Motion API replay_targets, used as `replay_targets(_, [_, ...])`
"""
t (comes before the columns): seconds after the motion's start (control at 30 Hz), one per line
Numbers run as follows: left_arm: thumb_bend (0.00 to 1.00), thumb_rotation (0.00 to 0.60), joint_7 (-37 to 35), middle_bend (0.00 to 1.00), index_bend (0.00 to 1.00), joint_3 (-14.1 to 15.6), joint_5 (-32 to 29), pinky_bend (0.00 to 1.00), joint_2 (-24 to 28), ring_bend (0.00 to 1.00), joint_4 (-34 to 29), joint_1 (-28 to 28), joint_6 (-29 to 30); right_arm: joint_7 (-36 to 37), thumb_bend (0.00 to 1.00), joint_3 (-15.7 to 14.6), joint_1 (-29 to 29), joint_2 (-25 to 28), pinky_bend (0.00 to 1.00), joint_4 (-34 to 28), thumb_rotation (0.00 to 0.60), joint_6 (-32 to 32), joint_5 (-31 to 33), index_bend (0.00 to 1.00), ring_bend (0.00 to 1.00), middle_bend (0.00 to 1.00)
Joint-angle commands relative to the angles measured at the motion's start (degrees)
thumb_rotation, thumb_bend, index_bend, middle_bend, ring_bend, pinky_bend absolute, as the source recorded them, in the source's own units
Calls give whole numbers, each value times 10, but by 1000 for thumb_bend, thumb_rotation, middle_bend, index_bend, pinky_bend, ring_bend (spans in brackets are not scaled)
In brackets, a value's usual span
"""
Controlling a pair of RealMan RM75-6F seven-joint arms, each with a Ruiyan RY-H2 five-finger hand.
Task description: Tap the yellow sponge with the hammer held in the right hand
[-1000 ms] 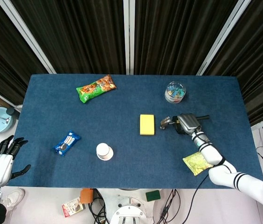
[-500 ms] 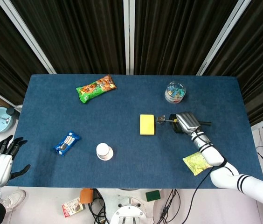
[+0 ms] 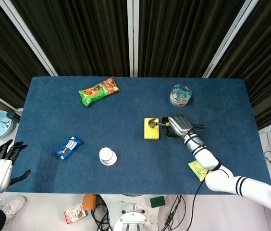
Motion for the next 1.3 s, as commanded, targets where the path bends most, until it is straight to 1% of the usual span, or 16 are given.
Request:
replay_targets(0.03, [145,600,-1,170,199,0,0,108,-1,51,2,0,-1,-1,1000,0,12,-27,900,34,600,-26,30,992,789,852])
replay_targets(0.13, [145,600,0,170,199,0,0,108,-2,51,2,-1,-2,-2,1000,-3,18,-44,901,59,600,-38,45,993,790,852])
replay_targets(0.2, [145,600,0,169,199,0,1,108,-2,50,2,-1,0,1,1000,0,19,-45,902,59,600,-32,42,994,791,852])
replay_targets(0.3, [146,600,0,169,199,-1,2,108,-1,51,2,1,3,20,1000,10,10,-30,903,31,600,-8,24,995,792,853])
replay_targets(0.4, [146,600,0,170,198,-1,3,108,0,51,1,1,4,40,1000,20,-2,-1,903,-13,600,17,2,996,792,854])
replay_targets(0.5, [145,600,1,169,198,-1,4,108,-1,51,1,1,4,48,1000,21,-8,15,903,-38,600,28,-9,996,792,854])
replay_targets(0.57, [145,600,1,169,198,-1,5,108,-1,50,1,0,3,47,1000,17,-9,18,903,-43,600,29,-11,996,792,854])
replay_targets(0.7, [145,600,0,170,198,-1,4,108,-3,51,2,-1,1,35,1000,6,-2,2,903,-20,600,11,6,996,792,854])
replay_targets(0.83, [145,600,-3,169,198,0,0,108,-5,51,6,0,-2,6,1000,-10,14,-32,903,36,600,-20,34,996,792,854])
replay_targets(0.97, [145,600,-6,170,197,0,-2,108,-6,50,10,1,-2,-16,1000,-20,22,-58,903,74,600,-28,46,996,792,854])
replay_targets(1.07, [145,600,-8,170,196,0,-2,108,-6,50,12,3,0,-6,1000,-10,18,-52,903,63,600,-11,39,996,792,855])
replay_targets(1.2, [145,600,-10,170,195,-1,-1,108,-6,51,12,4,4,17,1000,7,5,-22,903,30,600,21,22,997,792,855])
replay_targets(1.3, [145,600,-9,170,195,0,1,108,-6,51,12,3,3,22,1000,17,-1,0,903,19,600,30,27,997,792,855])
